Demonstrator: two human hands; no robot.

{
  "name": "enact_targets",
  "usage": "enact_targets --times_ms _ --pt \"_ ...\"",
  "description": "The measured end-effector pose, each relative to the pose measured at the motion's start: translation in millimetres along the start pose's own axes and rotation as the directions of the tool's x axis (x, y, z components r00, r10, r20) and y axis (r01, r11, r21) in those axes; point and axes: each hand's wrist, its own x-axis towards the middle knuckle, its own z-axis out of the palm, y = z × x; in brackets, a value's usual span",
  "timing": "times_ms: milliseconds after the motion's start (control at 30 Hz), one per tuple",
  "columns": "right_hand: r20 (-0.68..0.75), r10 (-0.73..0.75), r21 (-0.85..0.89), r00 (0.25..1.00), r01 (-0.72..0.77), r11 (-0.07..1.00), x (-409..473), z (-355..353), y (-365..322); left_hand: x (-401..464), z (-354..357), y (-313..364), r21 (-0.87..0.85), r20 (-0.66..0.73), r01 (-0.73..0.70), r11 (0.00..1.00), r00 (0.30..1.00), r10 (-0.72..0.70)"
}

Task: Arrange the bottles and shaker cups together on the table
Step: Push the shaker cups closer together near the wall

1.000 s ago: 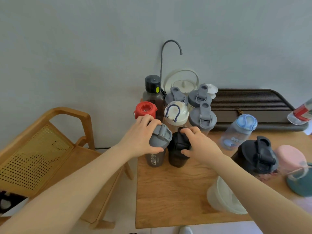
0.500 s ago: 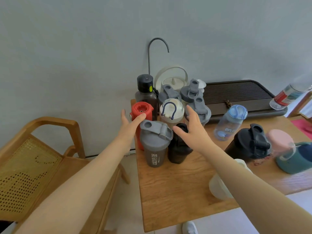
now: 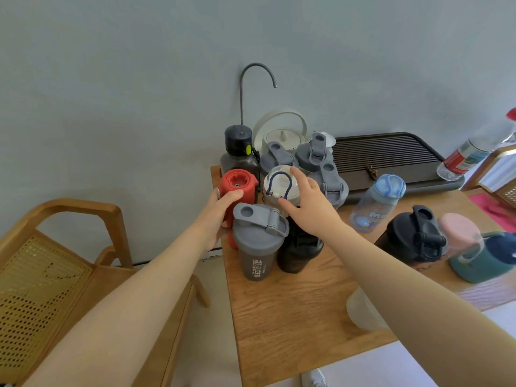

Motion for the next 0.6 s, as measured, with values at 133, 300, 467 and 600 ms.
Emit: enact_targets --times_ms 133,300,467,600 --pt "-0.084 -0.103 -0.081 0.991 0.096 0.992 -15 -12 1 -5 2 -4 0.081 -0.104 -0.06 0.995 0.992 0.068" --pt "-0.069 -0.259 -0.243 0.963 0.236 0.941 -50 -51 31 -45 30 6 0.741 -0.052 -0.489 0.46 0.641 0.765" --pt "0.051 -0.228 -0.23 0.972 0.233 0.945 -63 -92 67 -49 68 -1 0.951 0.029 -0.232 0.202 0.723 0.69" --pt "0.257 -0.287 -0.256 0.923 0.352 0.901 -53 -83 68 -54 72 -22 0.985 0.012 -0.115 0.133 0.797 0.603"
